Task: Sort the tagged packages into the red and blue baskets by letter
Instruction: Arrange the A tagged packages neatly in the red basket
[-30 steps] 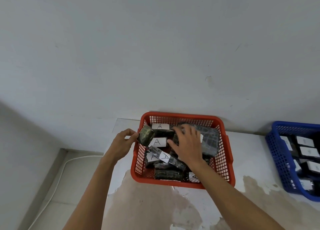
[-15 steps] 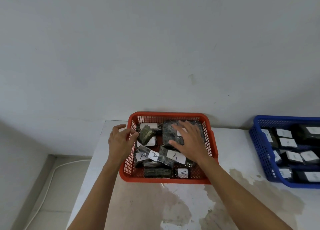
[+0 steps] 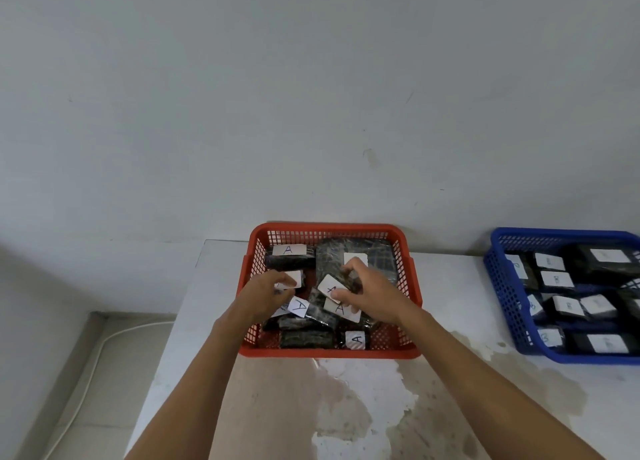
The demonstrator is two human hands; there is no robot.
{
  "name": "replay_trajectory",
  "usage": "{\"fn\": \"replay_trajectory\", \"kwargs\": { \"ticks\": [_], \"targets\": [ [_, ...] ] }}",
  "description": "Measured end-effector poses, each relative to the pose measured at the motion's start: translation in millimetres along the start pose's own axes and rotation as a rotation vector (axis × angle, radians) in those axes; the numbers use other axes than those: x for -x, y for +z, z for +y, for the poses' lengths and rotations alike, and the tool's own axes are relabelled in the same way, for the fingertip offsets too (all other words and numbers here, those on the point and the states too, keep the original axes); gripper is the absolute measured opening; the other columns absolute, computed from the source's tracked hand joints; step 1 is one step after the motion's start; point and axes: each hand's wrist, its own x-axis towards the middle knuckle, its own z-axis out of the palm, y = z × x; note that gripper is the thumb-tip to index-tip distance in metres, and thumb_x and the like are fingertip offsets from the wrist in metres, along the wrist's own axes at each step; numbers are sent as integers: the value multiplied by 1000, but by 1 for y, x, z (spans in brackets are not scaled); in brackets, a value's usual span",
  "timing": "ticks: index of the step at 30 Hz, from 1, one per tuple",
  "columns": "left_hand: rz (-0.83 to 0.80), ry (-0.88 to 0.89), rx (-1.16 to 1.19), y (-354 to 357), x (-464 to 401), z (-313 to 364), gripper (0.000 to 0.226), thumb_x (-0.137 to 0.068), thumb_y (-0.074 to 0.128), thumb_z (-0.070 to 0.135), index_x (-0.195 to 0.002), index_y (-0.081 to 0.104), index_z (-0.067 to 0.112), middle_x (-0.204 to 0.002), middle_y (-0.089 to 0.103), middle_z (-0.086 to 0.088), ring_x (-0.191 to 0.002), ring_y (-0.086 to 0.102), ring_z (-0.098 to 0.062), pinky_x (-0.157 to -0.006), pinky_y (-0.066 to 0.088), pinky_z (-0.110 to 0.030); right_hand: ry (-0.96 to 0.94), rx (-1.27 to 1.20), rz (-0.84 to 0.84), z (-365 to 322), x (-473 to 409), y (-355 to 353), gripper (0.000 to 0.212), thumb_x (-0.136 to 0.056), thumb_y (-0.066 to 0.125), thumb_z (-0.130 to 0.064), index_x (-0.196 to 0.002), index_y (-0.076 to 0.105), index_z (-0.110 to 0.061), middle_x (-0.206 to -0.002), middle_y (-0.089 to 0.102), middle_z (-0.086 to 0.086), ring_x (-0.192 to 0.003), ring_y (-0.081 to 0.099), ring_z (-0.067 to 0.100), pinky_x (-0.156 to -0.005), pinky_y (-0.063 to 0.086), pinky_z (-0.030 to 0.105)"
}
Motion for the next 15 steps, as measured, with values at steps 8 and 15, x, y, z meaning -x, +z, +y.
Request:
{"fn": "replay_trajectory", "kwargs": {
  "ticks": [8, 15],
  "targets": [
    [-136, 43, -288, 10, -2, -9, 43, -82, 71, 44, -120, 63, 29, -121, 66, 6, -101, 63, -13, -91, 52, -35, 62, -188, -21, 12, 11, -8, 32, -99, 56, -40, -123, 58, -19, -79, 74, 3, -67, 73, 18, -59, 55, 23],
    [-213, 28, -199, 7, -6, -10, 46, -82, 70, 45, -121, 64, 21, -117, 65, 3, -101, 61, -15, -88, 52, -32, 74, -82, -8, 14, 22, -15, 29, -101, 50, -40, -119, 61, -20, -87, 74, 5, -71, 73, 17, -63, 61, 35]
  ]
}}
